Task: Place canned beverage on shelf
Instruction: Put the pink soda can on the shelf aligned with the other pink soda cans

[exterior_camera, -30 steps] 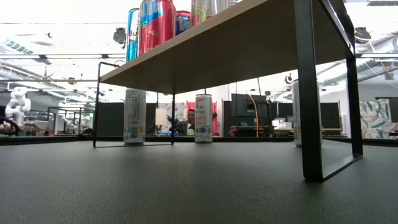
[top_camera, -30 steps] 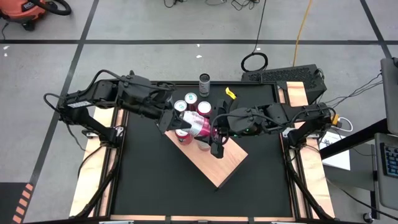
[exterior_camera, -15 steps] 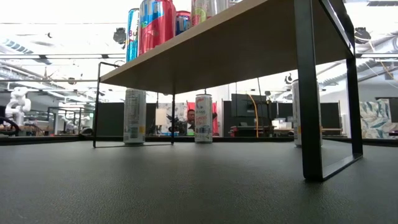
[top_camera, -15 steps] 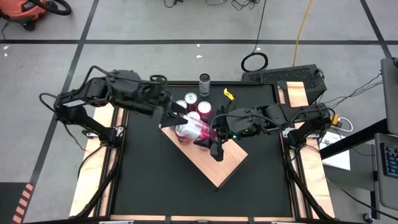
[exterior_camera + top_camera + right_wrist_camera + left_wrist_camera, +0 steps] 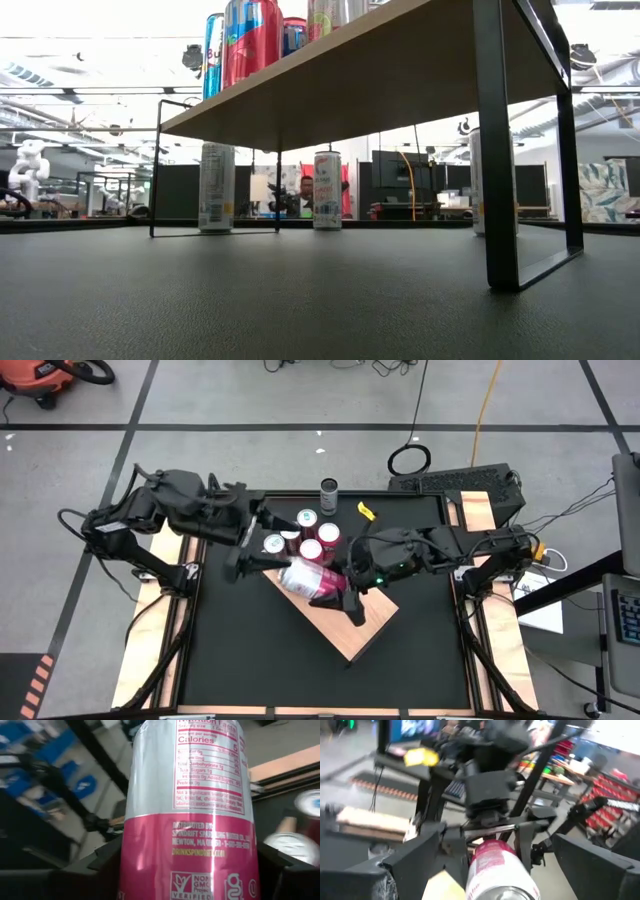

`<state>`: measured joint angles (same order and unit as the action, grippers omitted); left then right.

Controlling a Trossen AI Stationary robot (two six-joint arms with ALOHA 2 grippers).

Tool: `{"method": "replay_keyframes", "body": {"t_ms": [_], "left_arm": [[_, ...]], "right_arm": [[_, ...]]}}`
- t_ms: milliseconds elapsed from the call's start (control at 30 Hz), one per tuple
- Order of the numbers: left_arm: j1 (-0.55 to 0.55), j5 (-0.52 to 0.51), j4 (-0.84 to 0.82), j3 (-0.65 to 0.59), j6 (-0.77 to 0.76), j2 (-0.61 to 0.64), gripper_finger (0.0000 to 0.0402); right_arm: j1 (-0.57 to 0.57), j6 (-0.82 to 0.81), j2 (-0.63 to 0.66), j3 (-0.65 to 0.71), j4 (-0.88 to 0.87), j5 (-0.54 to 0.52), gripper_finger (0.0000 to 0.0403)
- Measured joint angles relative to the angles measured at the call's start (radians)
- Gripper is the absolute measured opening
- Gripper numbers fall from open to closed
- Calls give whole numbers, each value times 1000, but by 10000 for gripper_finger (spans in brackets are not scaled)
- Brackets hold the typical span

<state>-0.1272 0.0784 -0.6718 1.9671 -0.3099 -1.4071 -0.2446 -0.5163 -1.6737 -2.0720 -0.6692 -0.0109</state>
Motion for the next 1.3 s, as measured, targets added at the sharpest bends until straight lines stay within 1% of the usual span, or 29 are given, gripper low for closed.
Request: {"method": "replay_keyframes", "body": {"t_ms": [100,167,300,433,567,700,800,900,1300], "left_arm": [[-25,3,30,0,81,1,393],[-39,33,58,0,121,1,393],[-75,79,84,0,176,4,393],[-113,86,81,0,222,3,393],[-146,52,72,0,276,3,393],[-171,-56,3,0,340,3,393],[-181,-115,-31,0,369,3,393],[-187,-151,-31,0,371,3,393],[-188,-163,-74,0,370,-26,393]], "right_arm": [[10,-34,0,0,38,84,274],[21,-55,0,0,53,135,274],[45,-95,0,0,80,231,274],[73,-138,0,0,105,330,274],[102,-166,1,0,121,400,274],[128,-180,1,-1,126,455,274],[139,-180,1,-1,125,477,274],[147,-180,1,-1,123,486,274],[153,-180,1,-1,121,488,274]]}}
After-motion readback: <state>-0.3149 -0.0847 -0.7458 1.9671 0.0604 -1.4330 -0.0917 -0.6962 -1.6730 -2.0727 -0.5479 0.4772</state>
